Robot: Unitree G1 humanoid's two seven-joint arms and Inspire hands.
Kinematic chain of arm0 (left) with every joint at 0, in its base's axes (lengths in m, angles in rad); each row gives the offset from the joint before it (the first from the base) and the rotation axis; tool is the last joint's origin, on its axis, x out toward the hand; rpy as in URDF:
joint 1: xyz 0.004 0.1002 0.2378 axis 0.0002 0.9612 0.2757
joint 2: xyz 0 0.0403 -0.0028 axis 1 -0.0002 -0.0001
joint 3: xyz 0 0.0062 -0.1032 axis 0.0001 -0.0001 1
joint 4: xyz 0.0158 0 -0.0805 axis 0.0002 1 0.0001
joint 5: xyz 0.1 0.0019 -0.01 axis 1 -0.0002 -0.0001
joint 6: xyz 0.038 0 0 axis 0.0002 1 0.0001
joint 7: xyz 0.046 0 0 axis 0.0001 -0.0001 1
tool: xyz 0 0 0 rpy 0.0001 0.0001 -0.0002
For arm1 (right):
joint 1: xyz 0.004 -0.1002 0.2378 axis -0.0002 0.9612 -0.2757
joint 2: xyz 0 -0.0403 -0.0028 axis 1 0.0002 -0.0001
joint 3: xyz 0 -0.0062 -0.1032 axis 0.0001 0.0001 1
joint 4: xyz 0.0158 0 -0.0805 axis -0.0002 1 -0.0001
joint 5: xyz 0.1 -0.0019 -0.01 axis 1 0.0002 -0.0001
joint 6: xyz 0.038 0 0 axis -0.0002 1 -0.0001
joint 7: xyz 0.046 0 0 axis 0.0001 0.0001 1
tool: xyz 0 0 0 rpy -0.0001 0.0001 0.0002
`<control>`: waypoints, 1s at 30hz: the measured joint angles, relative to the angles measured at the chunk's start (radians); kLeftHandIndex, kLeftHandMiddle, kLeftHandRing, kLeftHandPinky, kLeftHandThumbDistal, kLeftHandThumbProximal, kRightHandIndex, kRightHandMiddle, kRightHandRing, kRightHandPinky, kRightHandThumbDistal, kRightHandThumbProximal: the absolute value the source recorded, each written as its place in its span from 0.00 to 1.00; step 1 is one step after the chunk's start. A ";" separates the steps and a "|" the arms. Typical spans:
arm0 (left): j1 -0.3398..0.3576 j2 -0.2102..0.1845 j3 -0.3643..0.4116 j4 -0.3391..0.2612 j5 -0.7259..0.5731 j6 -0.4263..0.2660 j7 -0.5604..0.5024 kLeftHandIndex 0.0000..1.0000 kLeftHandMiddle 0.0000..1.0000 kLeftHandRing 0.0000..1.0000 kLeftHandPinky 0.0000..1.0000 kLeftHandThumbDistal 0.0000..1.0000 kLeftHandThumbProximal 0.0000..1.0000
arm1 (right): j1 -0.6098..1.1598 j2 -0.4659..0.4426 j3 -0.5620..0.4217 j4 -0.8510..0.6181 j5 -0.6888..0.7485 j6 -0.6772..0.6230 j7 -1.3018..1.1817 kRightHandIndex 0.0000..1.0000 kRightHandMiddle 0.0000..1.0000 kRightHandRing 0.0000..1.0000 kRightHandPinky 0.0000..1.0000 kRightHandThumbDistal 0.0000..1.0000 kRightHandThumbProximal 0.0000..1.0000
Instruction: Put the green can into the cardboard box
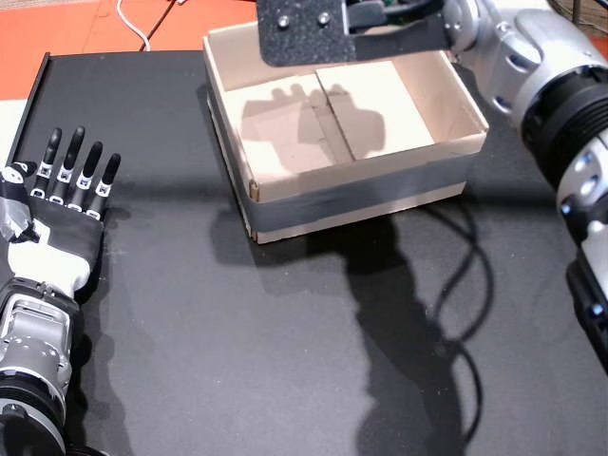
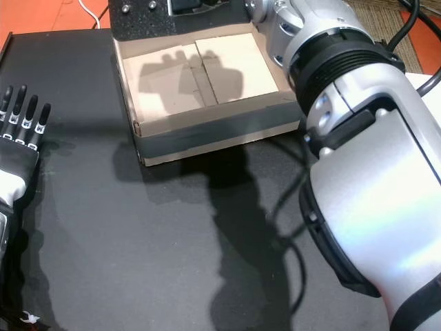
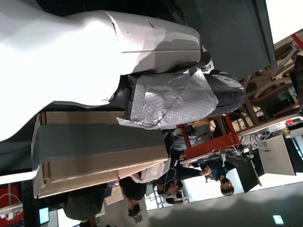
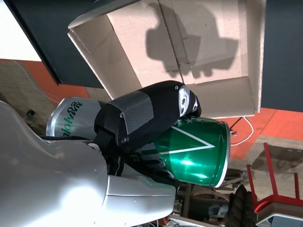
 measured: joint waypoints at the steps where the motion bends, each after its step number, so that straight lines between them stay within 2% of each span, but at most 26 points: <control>1: 0.000 0.000 0.000 0.000 0.000 0.000 -0.001 0.51 0.47 0.60 0.82 0.00 1.00 | 0.000 -0.002 0.003 0.000 -0.001 -0.008 -0.002 0.26 0.23 0.30 0.39 0.11 0.39; 3: 0.000 -0.001 0.000 0.000 0.000 0.000 -0.003 0.51 0.48 0.60 0.82 0.00 1.00 | 0.000 -0.006 0.008 0.000 -0.007 -0.020 -0.011 0.40 0.31 0.33 0.42 0.14 0.48; 4: 0.000 -0.001 0.000 0.000 0.000 0.000 -0.003 0.52 0.48 0.61 0.82 0.00 1.00 | 0.000 -0.009 0.011 0.000 -0.011 -0.025 -0.015 0.38 0.30 0.33 0.44 0.19 0.51; 6: 0.000 -0.001 0.000 0.000 0.000 0.000 -0.004 0.52 0.47 0.62 0.82 0.00 1.00 | 0.000 -0.012 0.019 0.000 -0.018 -0.032 -0.017 0.26 0.24 0.32 0.45 0.30 0.56; 9: 0.000 -0.001 0.000 0.000 0.000 0.000 -0.005 0.52 0.46 0.60 0.81 0.00 1.00 | 0.000 -0.015 0.029 0.000 -0.021 -0.040 -0.018 0.21 0.23 0.33 0.48 0.42 0.58; 13: 0.000 -0.001 0.000 0.000 0.000 0.000 -0.005 0.53 0.45 0.60 0.82 0.00 1.00 | 0.000 -0.015 0.031 0.000 -0.021 -0.043 -0.018 0.32 0.29 0.41 0.56 0.46 0.60; 17: 0.000 0.000 -0.001 0.000 0.001 0.000 -0.005 0.52 0.45 0.60 0.81 0.00 1.00 | 0.000 -0.018 0.035 0.000 -0.021 -0.044 -0.017 0.31 0.28 0.38 0.54 0.51 0.65; 19: 0.000 0.000 -0.001 0.000 0.001 0.000 -0.004 0.51 0.45 0.60 0.81 0.00 1.00 | 0.000 -0.018 0.037 0.000 -0.021 -0.045 -0.017 0.31 0.29 0.39 0.53 0.48 0.64; 20: 0.000 0.000 -0.001 0.000 0.001 0.000 -0.004 0.51 0.45 0.60 0.80 0.00 1.00 | 0.000 -0.018 0.037 0.000 -0.021 -0.045 -0.017 0.38 0.36 0.44 0.54 0.49 0.64; 21: 0.000 0.000 -0.001 0.000 0.001 0.000 -0.004 0.51 0.45 0.60 0.80 0.00 1.00 | 0.000 -0.018 0.037 0.000 -0.021 -0.045 -0.017 0.41 0.39 0.46 0.55 0.49 0.64; 24: 0.000 0.000 -0.001 0.000 0.002 0.000 -0.004 0.51 0.45 0.59 0.81 0.00 1.00 | 0.000 -0.019 0.037 0.000 -0.021 -0.046 -0.017 0.34 0.32 0.42 0.55 0.48 0.63; 26: 0.000 0.000 -0.001 0.000 0.002 0.000 -0.001 0.52 0.45 0.62 0.82 0.00 1.00 | 0.000 -0.019 0.037 0.000 -0.020 -0.046 -0.016 0.31 0.29 0.39 0.52 0.51 0.65; 27: 0.000 0.000 -0.001 0.000 0.002 0.000 0.001 0.51 0.45 0.63 0.82 0.00 1.00 | 0.000 -0.019 0.037 0.000 -0.020 -0.046 -0.015 0.30 0.29 0.39 0.51 0.54 0.67; 30: 0.000 0.000 -0.001 0.000 0.002 0.000 0.002 0.50 0.45 0.62 0.81 0.00 1.00 | 0.000 -0.019 0.037 0.000 -0.020 -0.048 -0.014 0.31 0.31 0.41 0.54 0.52 0.67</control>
